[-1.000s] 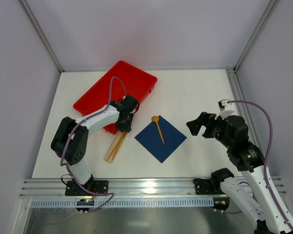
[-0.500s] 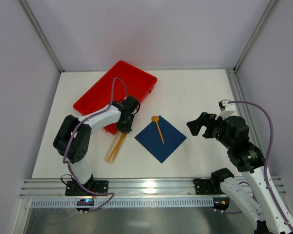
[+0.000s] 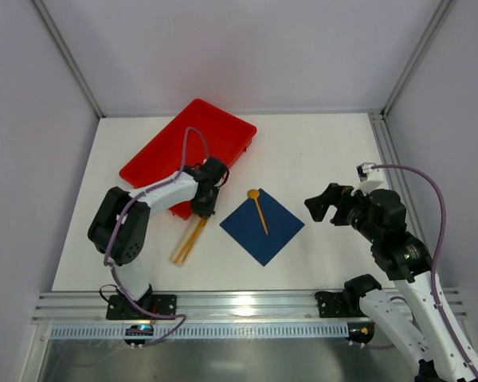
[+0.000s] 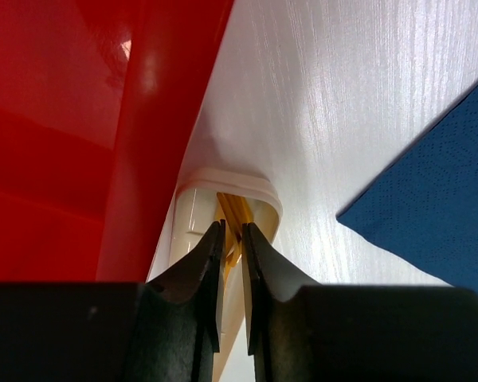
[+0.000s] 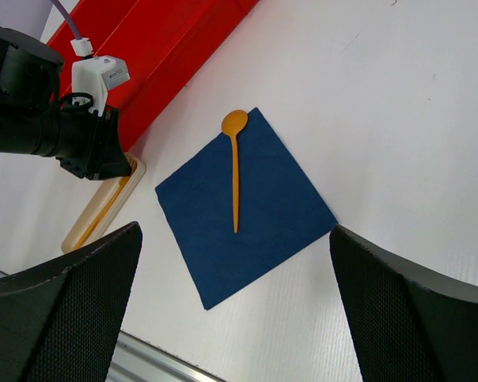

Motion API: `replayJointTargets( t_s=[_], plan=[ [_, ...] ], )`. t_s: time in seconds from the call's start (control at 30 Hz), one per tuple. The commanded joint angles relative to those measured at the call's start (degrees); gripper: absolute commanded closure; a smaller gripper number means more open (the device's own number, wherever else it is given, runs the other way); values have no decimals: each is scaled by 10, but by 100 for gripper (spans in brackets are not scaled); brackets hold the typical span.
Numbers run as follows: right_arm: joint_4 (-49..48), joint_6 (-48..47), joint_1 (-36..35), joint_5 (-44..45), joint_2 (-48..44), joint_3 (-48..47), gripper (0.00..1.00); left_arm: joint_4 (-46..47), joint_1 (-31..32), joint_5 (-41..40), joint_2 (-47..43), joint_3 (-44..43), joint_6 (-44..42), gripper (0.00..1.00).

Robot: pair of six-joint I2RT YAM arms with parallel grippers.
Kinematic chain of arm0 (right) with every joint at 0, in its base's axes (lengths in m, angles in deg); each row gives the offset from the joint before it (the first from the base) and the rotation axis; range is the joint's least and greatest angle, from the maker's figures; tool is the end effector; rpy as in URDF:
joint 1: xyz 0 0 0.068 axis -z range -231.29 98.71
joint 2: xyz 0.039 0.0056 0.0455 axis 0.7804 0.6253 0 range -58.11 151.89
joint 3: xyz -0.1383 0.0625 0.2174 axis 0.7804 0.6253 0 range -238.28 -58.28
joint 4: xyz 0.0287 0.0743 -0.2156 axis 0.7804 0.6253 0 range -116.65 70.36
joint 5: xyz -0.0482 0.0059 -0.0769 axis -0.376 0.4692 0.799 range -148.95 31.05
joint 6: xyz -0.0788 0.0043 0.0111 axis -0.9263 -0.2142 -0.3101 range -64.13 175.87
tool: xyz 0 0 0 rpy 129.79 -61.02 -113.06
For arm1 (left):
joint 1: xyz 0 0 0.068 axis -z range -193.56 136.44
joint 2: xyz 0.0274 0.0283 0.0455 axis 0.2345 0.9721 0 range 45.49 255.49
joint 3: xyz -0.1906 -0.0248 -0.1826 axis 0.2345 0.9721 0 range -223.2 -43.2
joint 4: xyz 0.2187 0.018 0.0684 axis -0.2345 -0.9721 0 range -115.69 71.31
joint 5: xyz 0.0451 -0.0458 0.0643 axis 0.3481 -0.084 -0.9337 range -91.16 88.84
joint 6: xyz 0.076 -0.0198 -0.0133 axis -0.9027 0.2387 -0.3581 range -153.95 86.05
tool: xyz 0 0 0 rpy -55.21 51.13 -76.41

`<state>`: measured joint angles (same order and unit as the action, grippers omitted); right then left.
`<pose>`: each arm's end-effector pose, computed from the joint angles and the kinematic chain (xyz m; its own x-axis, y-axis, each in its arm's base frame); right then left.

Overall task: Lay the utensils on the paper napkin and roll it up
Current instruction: Pick up the utensils from the container.

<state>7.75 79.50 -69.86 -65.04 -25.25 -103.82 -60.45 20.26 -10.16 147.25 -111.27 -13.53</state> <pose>0.1207 0.0482 0.3046 -0.4857 0.2574 -0.8354 -0.2349 0.8821 0.4084 0.2689 -0.1673 0.1599 -0.9340 0.2109 -0.2883 0.2041 0.9775 0.0540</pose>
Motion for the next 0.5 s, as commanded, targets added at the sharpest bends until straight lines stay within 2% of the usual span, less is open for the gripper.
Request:
replayJointTargets(
  t_s=[0.0, 0.17, 0.33, 0.47],
  plan=[
    [-9, -11, 1, 6, -5, 0, 0, 16, 0, -4, 0, 2, -13, 83],
    [-7, -12, 1, 7, -3, -5, 0, 12, 0, -6, 2, 0, -21, 89],
    [-8, -11, 1, 6, 1, -7, 0, 4, 0, -9, -8, -4, -22, 100],
    [-6, -11, 1, 3, 2, -12, 0, -8, 0, -8, -11, -15, -24, 100]
  ],
)
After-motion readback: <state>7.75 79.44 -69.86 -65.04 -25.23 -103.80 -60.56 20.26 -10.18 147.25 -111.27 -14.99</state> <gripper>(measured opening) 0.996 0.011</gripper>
